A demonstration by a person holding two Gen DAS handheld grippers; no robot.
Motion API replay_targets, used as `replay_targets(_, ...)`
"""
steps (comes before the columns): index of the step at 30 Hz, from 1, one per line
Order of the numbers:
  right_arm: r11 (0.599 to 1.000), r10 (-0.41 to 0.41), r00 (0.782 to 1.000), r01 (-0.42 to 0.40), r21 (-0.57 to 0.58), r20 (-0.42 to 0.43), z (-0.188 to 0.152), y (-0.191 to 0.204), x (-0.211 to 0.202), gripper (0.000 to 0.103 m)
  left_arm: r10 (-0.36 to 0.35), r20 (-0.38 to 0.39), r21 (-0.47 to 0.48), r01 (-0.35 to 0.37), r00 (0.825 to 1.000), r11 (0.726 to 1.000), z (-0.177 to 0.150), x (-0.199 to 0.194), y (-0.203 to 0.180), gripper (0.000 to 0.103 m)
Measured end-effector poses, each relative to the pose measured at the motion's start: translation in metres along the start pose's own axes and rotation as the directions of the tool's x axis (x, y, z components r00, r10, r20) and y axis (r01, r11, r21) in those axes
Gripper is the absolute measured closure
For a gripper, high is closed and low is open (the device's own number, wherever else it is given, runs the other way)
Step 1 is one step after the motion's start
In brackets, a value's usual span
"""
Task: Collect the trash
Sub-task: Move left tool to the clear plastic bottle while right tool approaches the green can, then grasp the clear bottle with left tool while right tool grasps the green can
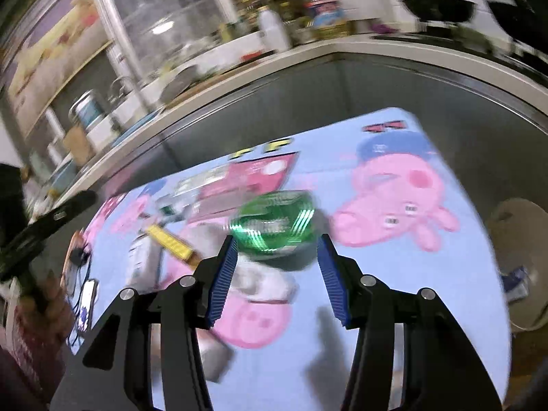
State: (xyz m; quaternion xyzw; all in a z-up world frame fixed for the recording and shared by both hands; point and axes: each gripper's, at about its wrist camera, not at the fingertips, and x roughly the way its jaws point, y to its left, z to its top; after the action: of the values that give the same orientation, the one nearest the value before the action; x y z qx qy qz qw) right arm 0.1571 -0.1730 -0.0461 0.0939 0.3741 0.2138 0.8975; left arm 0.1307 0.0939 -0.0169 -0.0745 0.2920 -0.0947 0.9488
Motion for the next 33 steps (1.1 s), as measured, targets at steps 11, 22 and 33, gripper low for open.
replay_targets(11,0.983,0.065,0.991,-0.083,-0.161,-0.114,-0.012,0.101,0.062,0.054,0.097,-0.164,-0.240,-0.135,0.982,0.961,0.005,0.063,0.182,0.032)
replay_targets(22,0.978,0.030,0.991,-0.056,-0.200,-0.133,-0.006,0.117,0.074,0.054,0.073,-0.380,-0.108,-0.123,0.922,0.987,-0.019,0.132,0.186,0.068)
replay_targets(33,0.996,0.039,0.998,-0.043,-0.083,-0.056,0.016,0.071,0.054,0.054,0.167,-0.390,0.118,-0.131,0.906,0.984,-0.014,0.081,0.153,0.055)
